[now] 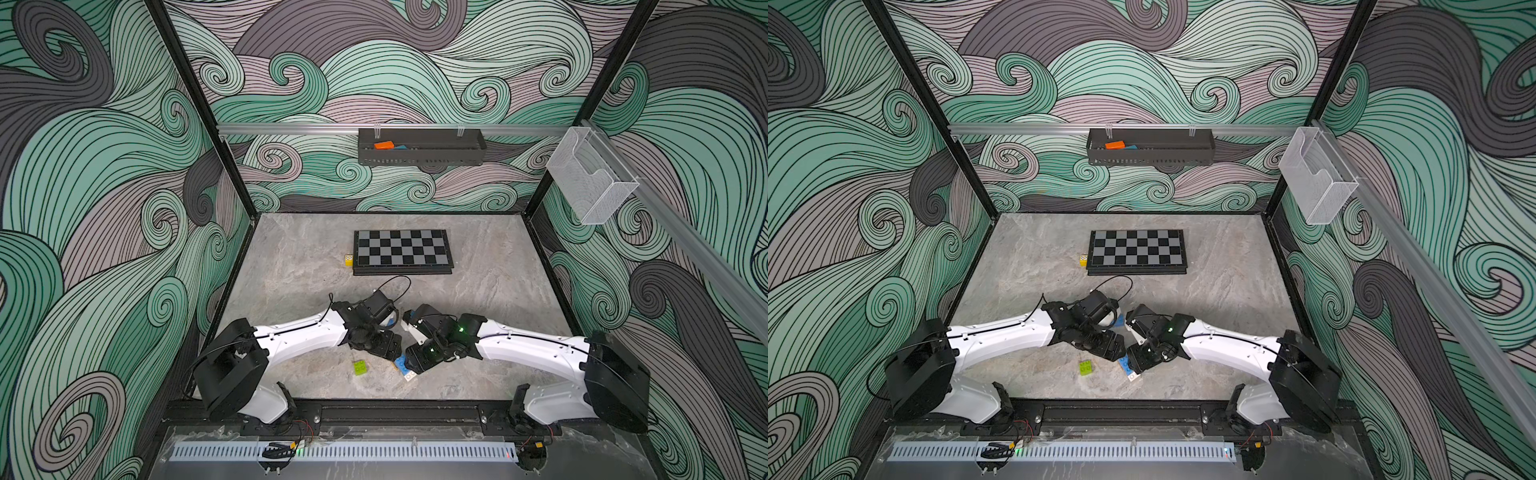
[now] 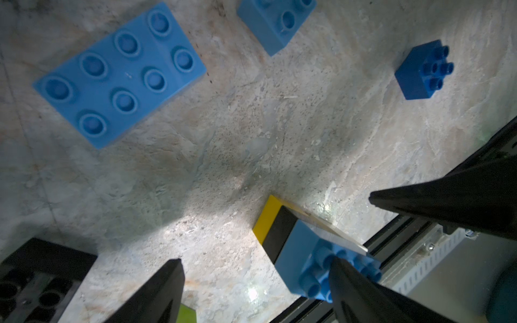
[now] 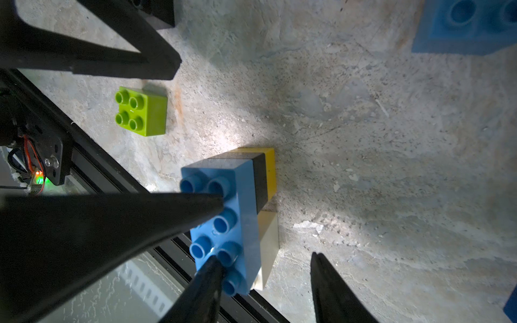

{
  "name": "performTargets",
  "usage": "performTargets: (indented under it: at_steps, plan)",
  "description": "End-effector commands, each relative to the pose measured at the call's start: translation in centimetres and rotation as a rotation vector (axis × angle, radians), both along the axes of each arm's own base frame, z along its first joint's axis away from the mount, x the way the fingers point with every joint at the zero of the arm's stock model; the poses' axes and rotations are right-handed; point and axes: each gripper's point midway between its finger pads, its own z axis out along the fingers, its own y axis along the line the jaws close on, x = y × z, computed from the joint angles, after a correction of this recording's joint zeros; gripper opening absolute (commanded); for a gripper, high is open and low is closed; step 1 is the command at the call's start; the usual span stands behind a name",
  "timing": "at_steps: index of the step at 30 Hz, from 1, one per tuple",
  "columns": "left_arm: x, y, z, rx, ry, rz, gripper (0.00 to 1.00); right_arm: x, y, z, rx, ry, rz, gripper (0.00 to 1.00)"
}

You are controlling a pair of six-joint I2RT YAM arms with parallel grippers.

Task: Assemble a giraffe with lego
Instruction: Assemble the lego brick with the lego brick.

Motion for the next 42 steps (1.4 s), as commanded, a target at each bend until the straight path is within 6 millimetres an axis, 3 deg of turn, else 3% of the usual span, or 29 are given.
performTargets:
  at_steps: [1, 18, 26, 29, 35, 39, 42]
  plan:
    - [-1.3, 2.1, -1.9, 0.089, 0.045, 0.008, 0.85, -1.7, -4.3, -3.7, -0.223, 0.058, 0.01, 0.54]
    - [-3.2, 5.7, -6.3, 0.236, 0.116, 0.045, 0.85, -1.4, -4.6, -3.6, -0.236, 0.04, -0.009, 0.54]
    - [-3.4, 5.9, -6.8, 0.249, 0.129, 0.044, 0.85, -0.9, -4.4, -3.0, -0.223, 0.011, -0.008, 0.56]
    - [-2.9, 5.5, -5.7, 0.237, 0.106, 0.039, 0.85, -0.1, -3.7, -1.9, -0.189, -0.038, 0.003, 0.62]
    - [-0.5, 3.3, -0.8, 0.156, 0.017, 0.02, 0.85, 2.1, -1.3, 2.3, -0.006, -0.206, 0.01, 0.72]
    - [0.9, 1.8, 3.2, 0.064, -0.057, 0.004, 0.85, 2.0, -1.2, 4.9, 0.102, -0.275, 0.02, 0.84]
    - [1.5, 2.3, 5.3, 0.024, -0.098, 0.027, 0.85, 0.9, -1.5, 6.2, 0.185, -0.293, 0.051, 0.96]
